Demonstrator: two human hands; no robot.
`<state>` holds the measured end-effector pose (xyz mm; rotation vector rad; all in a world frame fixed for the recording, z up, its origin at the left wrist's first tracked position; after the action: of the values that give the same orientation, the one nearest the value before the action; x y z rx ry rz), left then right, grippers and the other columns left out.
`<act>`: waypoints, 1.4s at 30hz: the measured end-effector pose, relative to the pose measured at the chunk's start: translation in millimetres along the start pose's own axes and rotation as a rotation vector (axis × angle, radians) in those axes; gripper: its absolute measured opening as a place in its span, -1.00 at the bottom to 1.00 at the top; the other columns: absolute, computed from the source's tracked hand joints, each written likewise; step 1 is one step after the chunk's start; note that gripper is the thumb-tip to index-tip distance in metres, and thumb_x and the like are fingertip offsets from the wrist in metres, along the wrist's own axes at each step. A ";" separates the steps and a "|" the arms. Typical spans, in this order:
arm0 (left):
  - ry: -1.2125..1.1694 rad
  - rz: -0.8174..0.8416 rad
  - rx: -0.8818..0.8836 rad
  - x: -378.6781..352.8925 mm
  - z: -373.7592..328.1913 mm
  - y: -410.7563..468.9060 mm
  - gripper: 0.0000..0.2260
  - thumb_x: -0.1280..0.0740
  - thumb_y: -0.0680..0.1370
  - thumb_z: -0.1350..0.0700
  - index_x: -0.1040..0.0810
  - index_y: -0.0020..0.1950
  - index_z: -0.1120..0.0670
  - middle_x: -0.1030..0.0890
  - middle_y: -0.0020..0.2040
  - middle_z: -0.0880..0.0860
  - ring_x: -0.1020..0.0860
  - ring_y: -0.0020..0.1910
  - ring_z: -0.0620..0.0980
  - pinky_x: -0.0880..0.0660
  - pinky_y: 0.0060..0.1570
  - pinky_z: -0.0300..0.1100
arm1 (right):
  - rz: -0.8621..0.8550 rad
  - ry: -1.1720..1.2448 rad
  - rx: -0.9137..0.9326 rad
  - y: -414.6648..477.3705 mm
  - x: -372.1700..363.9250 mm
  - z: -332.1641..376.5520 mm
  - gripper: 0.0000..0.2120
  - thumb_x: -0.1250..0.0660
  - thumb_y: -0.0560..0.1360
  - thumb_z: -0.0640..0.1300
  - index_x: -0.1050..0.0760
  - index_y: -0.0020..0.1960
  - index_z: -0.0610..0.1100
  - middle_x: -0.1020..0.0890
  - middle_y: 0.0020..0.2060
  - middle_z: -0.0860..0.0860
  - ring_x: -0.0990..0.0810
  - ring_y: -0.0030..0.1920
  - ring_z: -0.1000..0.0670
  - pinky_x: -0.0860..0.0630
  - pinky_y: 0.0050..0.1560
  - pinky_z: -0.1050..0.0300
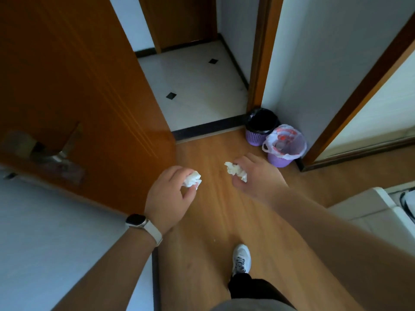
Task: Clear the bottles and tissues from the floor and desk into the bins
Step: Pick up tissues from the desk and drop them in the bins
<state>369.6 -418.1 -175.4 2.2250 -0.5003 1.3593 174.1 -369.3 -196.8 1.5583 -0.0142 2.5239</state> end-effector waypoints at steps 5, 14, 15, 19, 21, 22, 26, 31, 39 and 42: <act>-0.025 0.014 -0.051 -18.8 -29.7 73.6 -0.73 -0.43 0.51 0.08 -0.58 0.20 0.06 -0.59 0.09 -0.01 -0.54 0.01 -0.07 -0.50 -0.16 -0.28 | -0.011 -0.020 -0.052 55.0 32.5 -47.7 -0.65 -0.30 0.51 0.03 -0.45 0.27 -0.04 -0.53 0.05 0.05 -0.45 -0.08 0.04 -0.29 -0.21 0.20; -0.041 0.052 -0.146 -41.7 -49.6 169.3 -0.70 -0.43 0.52 0.05 -0.57 0.23 0.05 -0.59 0.13 0.00 -0.43 0.05 -0.18 -0.42 -0.08 -0.37 | -0.053 -0.020 -0.180 102.9 63.5 -111.1 -0.64 -0.27 0.55 0.05 -0.41 0.32 0.03 -0.51 0.17 0.08 -0.49 -0.01 0.08 -0.32 -0.25 0.31; -0.051 0.053 -0.156 -43.8 -48.4 178.0 -0.69 -0.43 0.51 0.04 -0.56 0.24 0.05 -0.59 0.13 0.00 -0.42 0.05 -0.19 -0.44 -0.07 -0.35 | -0.051 -0.024 -0.185 109.1 62.1 -114.9 -0.64 -0.27 0.54 0.05 -0.41 0.32 0.03 -0.51 0.17 0.08 -0.50 -0.02 0.07 -0.32 -0.26 0.31; -0.080 0.069 -0.194 -55.3 -36.0 216.6 -0.70 -0.42 0.52 0.06 -0.57 0.23 0.06 -0.59 0.11 0.00 -0.46 0.05 -0.14 -0.56 -0.03 -0.18 | -0.067 -0.056 -0.198 137.8 57.5 -125.2 -0.62 -0.27 0.54 0.06 -0.42 0.33 0.02 -0.51 0.17 0.08 -0.53 0.02 0.05 -0.42 -0.19 0.26; -0.090 0.076 -0.218 -63.8 -25.6 241.6 -0.71 -0.43 0.51 0.07 -0.57 0.22 0.07 -0.59 0.11 0.01 -0.51 0.05 -0.08 -0.56 -0.04 -0.16 | -0.081 -0.080 -0.220 156.8 56.3 -131.8 -0.62 -0.28 0.54 0.05 -0.42 0.32 0.01 -0.52 0.13 0.07 -0.52 0.00 0.05 -0.43 -0.19 0.25; -0.095 0.074 -0.239 -68.3 -20.1 254.8 -0.71 -0.44 0.50 0.08 -0.57 0.21 0.07 -0.59 0.10 0.02 -0.52 0.05 -0.06 -0.56 -0.06 -0.17 | -0.099 -0.088 -0.222 167.3 56.2 -134.6 -0.63 -0.30 0.53 0.03 -0.44 0.31 -0.01 -0.54 0.11 0.06 -0.52 -0.02 0.05 -0.40 -0.20 0.25; -0.140 0.091 -0.325 -83.7 3.6 316.8 -0.70 -0.45 0.49 0.07 -0.56 0.20 0.08 -0.59 0.09 0.03 -0.54 0.03 -0.04 -0.58 -0.12 -0.18 | -0.177 -0.113 -0.255 216.5 59.5 -144.7 -0.70 -0.40 0.47 -0.04 -0.54 0.17 -0.09 -0.60 0.02 -0.02 -0.58 -0.05 -0.06 -0.41 -0.26 0.17; -0.198 0.102 -0.373 -88.5 40.5 398.6 -0.70 -0.46 0.48 0.08 -0.57 0.18 0.09 -0.59 0.08 0.04 -0.54 0.02 -0.04 -0.53 -0.13 -0.26 | -0.126 -0.183 -0.304 288.7 53.2 -140.1 -0.69 -0.34 0.51 0.03 -0.50 0.23 -0.02 -0.57 0.08 0.03 -0.55 0.02 -0.02 -0.32 -0.21 0.23; -0.245 0.174 -0.451 -117.2 69.7 493.1 -0.74 -0.42 0.51 0.07 -0.56 0.18 0.09 -0.59 0.08 0.04 -0.54 0.02 0.00 -0.48 -0.12 -0.24 | -0.204 -0.304 -0.391 349.5 55.1 -155.3 -0.73 -0.46 0.39 -0.06 -0.58 0.07 -0.09 -0.63 -0.11 -0.03 -0.60 -0.15 -0.13 -0.31 -0.24 0.20; -0.269 0.178 -0.474 -125.5 65.2 512.1 -0.74 -0.42 0.50 0.08 -0.57 0.16 0.09 -0.60 0.07 0.02 -0.54 0.01 -0.02 -0.45 -0.11 -0.26 | -0.217 -0.310 -0.434 358.6 59.3 -167.6 -0.75 -0.46 0.36 -0.08 -0.58 0.02 -0.10 -0.62 -0.13 -0.03 -0.60 -0.16 -0.14 -0.30 -0.23 0.20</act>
<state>86.4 -866.6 -205.7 2.0010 -1.0212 0.8981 -55.4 -697.1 -190.1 1.6397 -0.3828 1.9308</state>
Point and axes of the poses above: each hand's wrist, its own y-axis towards the middle knuckle, its own x-axis out of the back of the hand, z = x × y, the point moved 10 cm from there along y, towards the middle knuckle
